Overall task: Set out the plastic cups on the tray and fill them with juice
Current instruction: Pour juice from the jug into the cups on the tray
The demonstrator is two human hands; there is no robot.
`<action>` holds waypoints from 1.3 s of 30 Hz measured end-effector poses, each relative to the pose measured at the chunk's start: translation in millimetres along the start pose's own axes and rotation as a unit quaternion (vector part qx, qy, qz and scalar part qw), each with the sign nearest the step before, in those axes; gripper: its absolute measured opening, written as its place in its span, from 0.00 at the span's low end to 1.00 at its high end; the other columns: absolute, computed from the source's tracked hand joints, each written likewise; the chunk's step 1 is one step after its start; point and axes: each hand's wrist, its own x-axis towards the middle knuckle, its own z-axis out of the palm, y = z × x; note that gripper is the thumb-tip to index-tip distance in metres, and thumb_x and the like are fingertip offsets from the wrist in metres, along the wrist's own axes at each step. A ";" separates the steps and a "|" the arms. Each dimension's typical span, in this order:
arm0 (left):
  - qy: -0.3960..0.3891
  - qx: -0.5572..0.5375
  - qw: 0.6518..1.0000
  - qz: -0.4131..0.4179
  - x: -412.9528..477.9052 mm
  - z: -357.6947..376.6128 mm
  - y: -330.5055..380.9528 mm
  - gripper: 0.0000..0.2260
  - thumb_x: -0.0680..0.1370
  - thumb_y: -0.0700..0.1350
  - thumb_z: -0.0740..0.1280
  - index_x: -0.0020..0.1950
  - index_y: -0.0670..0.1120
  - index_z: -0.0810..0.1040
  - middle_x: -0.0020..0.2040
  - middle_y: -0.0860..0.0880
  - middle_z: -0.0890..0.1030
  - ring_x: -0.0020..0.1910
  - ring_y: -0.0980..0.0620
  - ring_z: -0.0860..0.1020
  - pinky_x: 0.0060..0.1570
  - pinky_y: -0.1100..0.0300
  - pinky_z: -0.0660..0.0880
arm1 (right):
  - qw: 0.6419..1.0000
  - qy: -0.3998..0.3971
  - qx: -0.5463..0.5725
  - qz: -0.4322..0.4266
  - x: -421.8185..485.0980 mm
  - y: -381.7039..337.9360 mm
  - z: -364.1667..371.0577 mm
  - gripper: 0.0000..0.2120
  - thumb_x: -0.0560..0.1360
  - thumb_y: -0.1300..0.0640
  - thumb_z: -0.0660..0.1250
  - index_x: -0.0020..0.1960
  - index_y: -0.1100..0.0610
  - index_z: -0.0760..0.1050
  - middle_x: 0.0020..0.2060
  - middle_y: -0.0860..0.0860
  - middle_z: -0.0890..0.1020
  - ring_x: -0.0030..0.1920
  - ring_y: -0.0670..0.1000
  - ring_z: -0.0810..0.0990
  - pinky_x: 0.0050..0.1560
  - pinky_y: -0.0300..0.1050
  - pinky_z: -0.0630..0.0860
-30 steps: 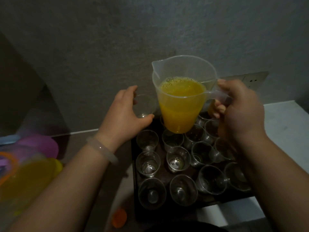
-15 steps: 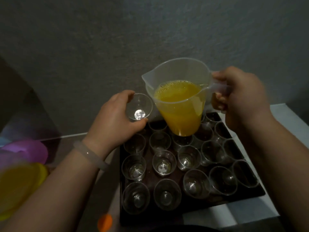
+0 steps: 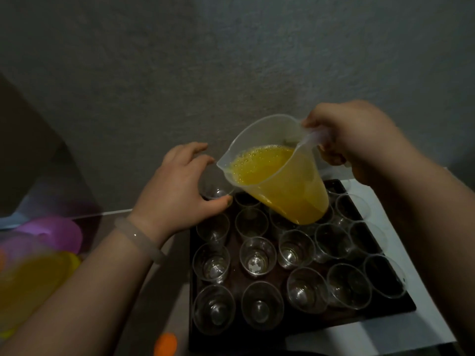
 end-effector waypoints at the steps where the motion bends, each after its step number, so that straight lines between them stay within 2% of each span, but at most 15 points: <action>1: -0.002 0.009 1.000 0.002 0.0 -1.2 -0.8 0.36 0.64 0.66 0.66 0.66 0.46 0.74 0.68 0.49 0.70 0.69 0.49 0.64 0.65 0.52 0.66 | 1.000 -0.004 -0.006 0.000 1.3 -1.4 1.1 0.21 0.71 0.55 0.67 0.20 0.54 0.69 0.18 0.48 0.67 0.20 0.48 0.63 0.27 0.43 0.59; 4: -0.024 0.016 1.000 -0.006 1.1 -3.3 -2.8 0.35 0.66 0.67 0.67 0.67 0.47 0.72 0.63 0.50 0.74 0.65 0.50 0.68 0.62 0.53 0.69 | 1.000 -0.018 -0.021 -0.005 4.9 -5.5 5.0 0.17 0.70 0.55 0.67 0.23 0.54 0.69 0.20 0.49 0.68 0.21 0.49 0.64 0.27 0.44 0.59; 8: -0.041 0.025 0.999 0.007 1.8 -3.9 -6.6 0.34 0.67 0.64 0.68 0.68 0.48 0.71 0.62 0.51 0.75 0.63 0.51 0.69 0.61 0.55 0.70 | 0.999 -0.024 -0.042 -0.014 7.2 -11.2 9.5 0.19 0.71 0.57 0.67 0.23 0.55 0.68 0.18 0.49 0.67 0.19 0.47 0.63 0.24 0.41 0.59; 16: -0.047 0.034 0.998 0.016 4.5 -0.7 -13.8 0.33 0.67 0.64 0.69 0.67 0.48 0.72 0.61 0.51 0.76 0.62 0.50 0.71 0.59 0.54 0.71 | 0.994 -0.018 -0.107 -0.006 10.3 -16.3 18.1 0.16 0.69 0.53 0.67 0.26 0.56 0.69 0.17 0.47 0.68 0.19 0.48 0.64 0.28 0.46 0.61; 19: -0.057 0.041 0.997 0.019 5.7 2.1 -16.1 0.33 0.67 0.65 0.69 0.67 0.48 0.72 0.61 0.50 0.76 0.61 0.49 0.71 0.58 0.54 0.71 | 0.992 -0.014 -0.124 0.002 10.7 -17.8 21.6 0.16 0.70 0.53 0.68 0.26 0.57 0.70 0.16 0.47 0.68 0.18 0.47 0.65 0.28 0.45 0.62; 29: -0.055 0.030 0.998 0.020 8.6 5.9 -19.0 0.33 0.68 0.62 0.71 0.67 0.48 0.72 0.61 0.50 0.76 0.62 0.49 0.70 0.59 0.55 0.69 | 0.988 -0.016 -0.151 0.005 12.0 -25.0 26.4 0.15 0.71 0.52 0.67 0.29 0.57 0.71 0.16 0.46 0.68 0.23 0.50 0.65 0.28 0.45 0.62; 34: -0.055 0.029 0.998 0.016 9.1 5.4 -21.1 0.34 0.68 0.63 0.70 0.69 0.48 0.71 0.62 0.51 0.75 0.62 0.50 0.70 0.59 0.56 0.68 | 0.987 -0.014 -0.161 0.004 12.9 -27.8 29.3 0.14 0.71 0.52 0.67 0.30 0.58 0.72 0.20 0.50 0.70 0.23 0.51 0.66 0.28 0.45 0.63; 39: -0.059 0.037 0.997 0.015 9.0 6.0 -23.0 0.34 0.68 0.63 0.69 0.70 0.48 0.70 0.63 0.51 0.75 0.63 0.50 0.69 0.60 0.56 0.68 | 0.986 -0.018 -0.167 0.009 13.9 -27.3 31.4 0.14 0.71 0.51 0.67 0.30 0.57 0.72 0.18 0.47 0.70 0.22 0.50 0.66 0.28 0.45 0.63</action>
